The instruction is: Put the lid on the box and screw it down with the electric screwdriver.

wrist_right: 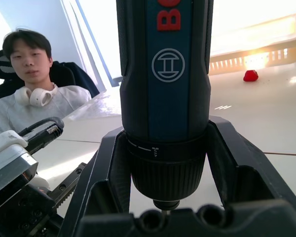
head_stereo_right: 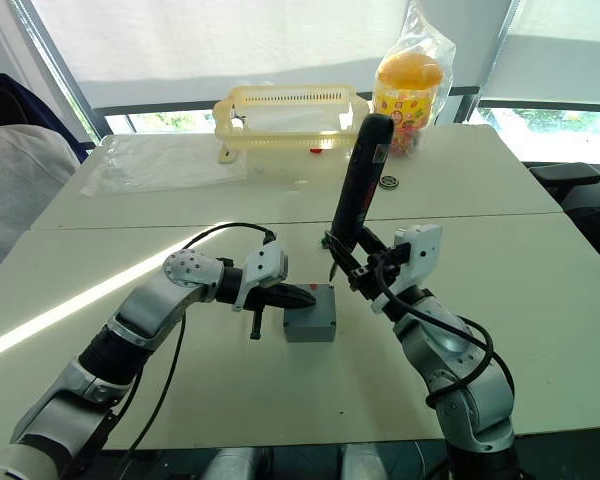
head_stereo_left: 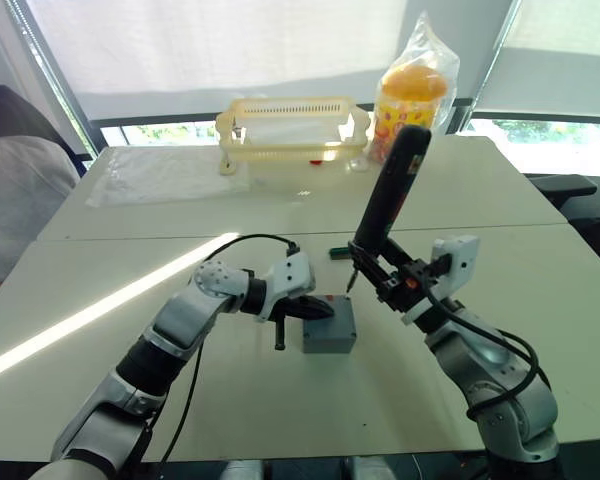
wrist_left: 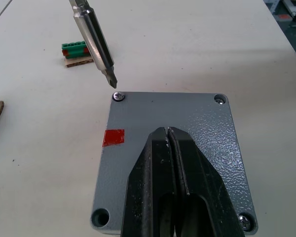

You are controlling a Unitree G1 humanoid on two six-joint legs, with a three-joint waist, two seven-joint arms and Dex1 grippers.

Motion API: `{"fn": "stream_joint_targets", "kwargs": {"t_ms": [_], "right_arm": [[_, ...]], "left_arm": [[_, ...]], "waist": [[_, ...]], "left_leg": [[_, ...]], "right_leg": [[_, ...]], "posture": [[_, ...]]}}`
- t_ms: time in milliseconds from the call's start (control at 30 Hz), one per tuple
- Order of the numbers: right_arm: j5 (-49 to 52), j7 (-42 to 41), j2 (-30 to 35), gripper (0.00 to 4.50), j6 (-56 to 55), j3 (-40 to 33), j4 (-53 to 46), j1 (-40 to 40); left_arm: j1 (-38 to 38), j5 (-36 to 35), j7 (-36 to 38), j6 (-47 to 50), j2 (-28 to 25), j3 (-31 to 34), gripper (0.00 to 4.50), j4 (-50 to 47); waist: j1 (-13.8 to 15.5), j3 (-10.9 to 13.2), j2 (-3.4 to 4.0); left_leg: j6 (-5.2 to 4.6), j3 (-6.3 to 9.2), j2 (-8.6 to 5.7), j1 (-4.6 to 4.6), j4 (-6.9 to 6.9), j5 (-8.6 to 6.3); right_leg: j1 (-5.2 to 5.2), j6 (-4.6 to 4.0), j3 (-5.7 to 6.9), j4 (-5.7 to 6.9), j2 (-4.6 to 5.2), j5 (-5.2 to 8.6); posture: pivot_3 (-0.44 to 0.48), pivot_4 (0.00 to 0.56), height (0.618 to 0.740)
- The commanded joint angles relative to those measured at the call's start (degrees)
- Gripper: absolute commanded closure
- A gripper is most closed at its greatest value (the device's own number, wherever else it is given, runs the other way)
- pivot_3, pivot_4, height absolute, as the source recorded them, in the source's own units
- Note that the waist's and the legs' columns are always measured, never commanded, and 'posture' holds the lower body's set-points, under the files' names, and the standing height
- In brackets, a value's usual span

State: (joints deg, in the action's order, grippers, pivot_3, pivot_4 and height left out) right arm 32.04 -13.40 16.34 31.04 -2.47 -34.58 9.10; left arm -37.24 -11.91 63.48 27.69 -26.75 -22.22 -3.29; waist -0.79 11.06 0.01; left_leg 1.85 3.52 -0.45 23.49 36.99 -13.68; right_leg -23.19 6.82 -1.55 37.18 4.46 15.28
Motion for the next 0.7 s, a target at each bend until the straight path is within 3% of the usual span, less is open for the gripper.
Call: {"fn": "stream_joint_targets", "kwargs": {"t_ms": [33, 700], "right_arm": [[-0.3, -0.9, 0.0, 2.74, -2.2, -0.2, -2.8, 0.4], [-4.2, -3.6, -0.9, 2.74, -5.5, 0.8, 1.1, -0.4]], "left_arm": [[1.1, 1.4, -0.2, 0.4, -0.4, -1.2, 4.5, 0.6], [1.3, 1.3, -0.5, 0.8, -0.8, -0.9, 4.5, 0.1]], "waist": [[0.0, 0.0, 0.0], [0.0, 0.0, -0.02]], "left_leg": [[0.0, 0.0, 0.0, 0.0, 0.0, 0.0], [0.0, 0.0, 0.0, -0.02, 0.0, 0.0]], "right_leg": [[0.0, 0.0, 0.0, 0.0, 0.0, 0.0], [0.02, 0.0, 0.0, 0.0, 0.0, 0.0]], "posture": [[0.0, 0.15, 0.74], [0.0, 0.15, 0.74]]}}
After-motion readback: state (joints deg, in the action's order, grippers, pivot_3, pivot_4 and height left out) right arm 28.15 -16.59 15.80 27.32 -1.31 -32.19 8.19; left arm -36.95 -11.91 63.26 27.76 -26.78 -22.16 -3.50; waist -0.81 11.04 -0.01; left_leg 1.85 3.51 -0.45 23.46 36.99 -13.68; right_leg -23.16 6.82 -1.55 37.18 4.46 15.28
